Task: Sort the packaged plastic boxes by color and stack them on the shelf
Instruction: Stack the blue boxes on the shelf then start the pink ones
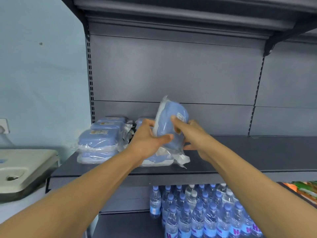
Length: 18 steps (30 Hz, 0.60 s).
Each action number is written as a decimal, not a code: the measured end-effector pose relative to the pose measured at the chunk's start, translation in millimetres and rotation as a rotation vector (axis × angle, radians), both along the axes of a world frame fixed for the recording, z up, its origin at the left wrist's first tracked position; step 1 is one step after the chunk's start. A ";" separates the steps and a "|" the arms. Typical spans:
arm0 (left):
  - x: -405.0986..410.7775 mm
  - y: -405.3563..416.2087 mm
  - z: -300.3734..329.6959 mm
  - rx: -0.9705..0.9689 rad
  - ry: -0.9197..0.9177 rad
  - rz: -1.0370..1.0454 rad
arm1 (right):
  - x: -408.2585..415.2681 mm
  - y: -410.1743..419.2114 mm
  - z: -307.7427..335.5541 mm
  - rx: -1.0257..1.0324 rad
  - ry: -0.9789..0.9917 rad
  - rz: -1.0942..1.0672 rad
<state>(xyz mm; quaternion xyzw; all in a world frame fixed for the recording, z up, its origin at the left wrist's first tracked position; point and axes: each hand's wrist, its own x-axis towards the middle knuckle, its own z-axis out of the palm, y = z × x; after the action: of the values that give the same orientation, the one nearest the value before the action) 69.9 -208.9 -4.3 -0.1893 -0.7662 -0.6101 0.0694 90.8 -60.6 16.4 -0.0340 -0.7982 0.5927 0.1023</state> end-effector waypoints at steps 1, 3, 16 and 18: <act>3.4 1.0 -1.8 -0.049 0.036 -0.002 | -3.5 -4.0 1.8 -0.002 -0.003 -0.006; 6.1 -2.9 -2.0 -0.163 0.063 -0.033 | -10.3 -6.9 4.3 0.026 0.008 -0.018; -16.2 -71.7 -23.0 -0.442 0.103 0.237 | -70.0 -10.2 3.0 0.825 0.112 0.256; -19.1 -68.7 -30.8 -0.485 0.100 0.228 | -82.1 -12.7 -4.3 0.858 0.049 0.297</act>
<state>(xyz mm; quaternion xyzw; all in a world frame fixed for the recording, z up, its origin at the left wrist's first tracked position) 50.8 -277.6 -35.1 -0.1427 -0.9019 -0.3872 0.1280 8.7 -73.3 12.0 0.1402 -0.9652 0.2173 0.0400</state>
